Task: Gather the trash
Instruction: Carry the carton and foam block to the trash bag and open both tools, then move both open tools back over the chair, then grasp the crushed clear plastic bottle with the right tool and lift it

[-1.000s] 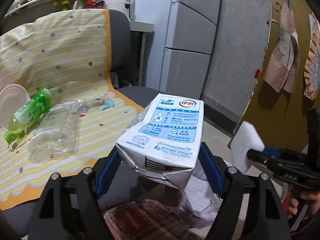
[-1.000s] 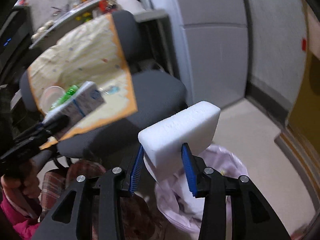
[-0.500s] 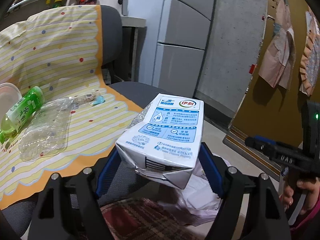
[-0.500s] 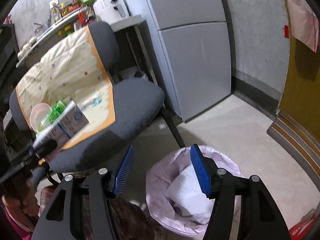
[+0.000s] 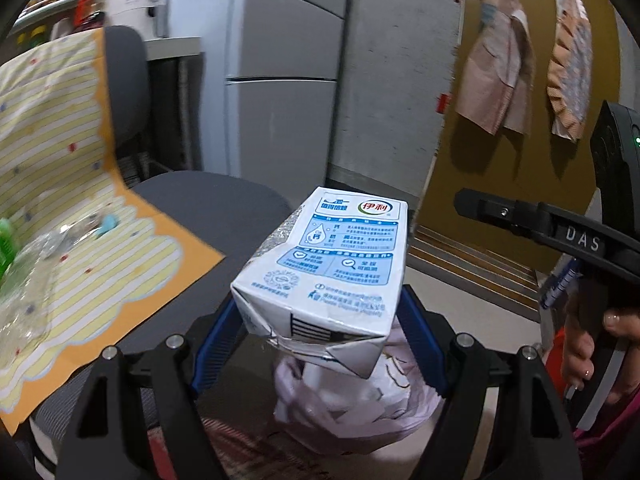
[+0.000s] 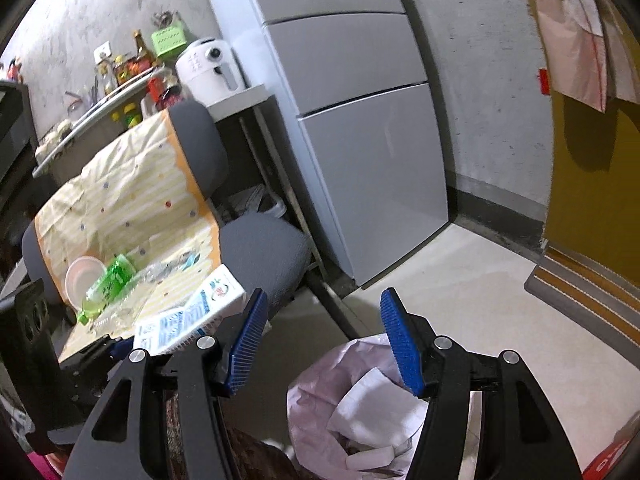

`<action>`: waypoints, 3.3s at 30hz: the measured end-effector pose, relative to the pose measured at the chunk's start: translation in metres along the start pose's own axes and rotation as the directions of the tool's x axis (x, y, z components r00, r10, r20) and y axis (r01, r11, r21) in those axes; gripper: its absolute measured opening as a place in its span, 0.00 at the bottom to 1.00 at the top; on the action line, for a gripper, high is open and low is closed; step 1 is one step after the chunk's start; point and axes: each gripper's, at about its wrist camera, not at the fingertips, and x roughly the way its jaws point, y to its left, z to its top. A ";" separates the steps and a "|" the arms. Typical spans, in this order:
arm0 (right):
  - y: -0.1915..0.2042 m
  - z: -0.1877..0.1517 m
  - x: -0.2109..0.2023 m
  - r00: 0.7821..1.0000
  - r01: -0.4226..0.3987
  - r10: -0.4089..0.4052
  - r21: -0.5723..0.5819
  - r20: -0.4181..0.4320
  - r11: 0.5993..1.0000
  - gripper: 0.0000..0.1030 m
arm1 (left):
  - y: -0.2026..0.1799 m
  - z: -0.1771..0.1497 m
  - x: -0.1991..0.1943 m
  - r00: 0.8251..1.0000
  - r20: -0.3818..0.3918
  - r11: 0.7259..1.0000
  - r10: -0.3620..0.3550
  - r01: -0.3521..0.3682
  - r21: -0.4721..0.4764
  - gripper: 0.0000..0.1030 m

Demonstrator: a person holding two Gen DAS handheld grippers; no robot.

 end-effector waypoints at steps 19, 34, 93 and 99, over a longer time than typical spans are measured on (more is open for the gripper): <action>0.008 -0.002 0.014 0.999 -0.030 0.030 0.001 -0.040 1.000 0.59 | 0.039 -0.013 0.003 0.987 -0.063 0.986 0.150 -0.154 -0.062 0.94; 0.103 0.003 0.049 0.979 -0.186 0.171 -0.144 -0.114 0.972 0.62 | 0.122 -0.030 -0.068 0.920 -0.048 0.895 0.390 -0.390 -0.216 0.94; 0.314 -0.007 0.141 0.763 -0.638 0.567 -0.217 -0.312 0.739 0.07 | 0.273 -0.077 -0.131 0.824 -0.162 0.737 0.543 -0.560 -0.380 0.71; 0.320 -0.008 0.130 0.756 -0.641 0.559 -0.214 -0.339 0.737 0.07 | 0.222 -0.068 -0.132 0.869 -0.064 0.825 0.490 -0.486 -0.287 0.71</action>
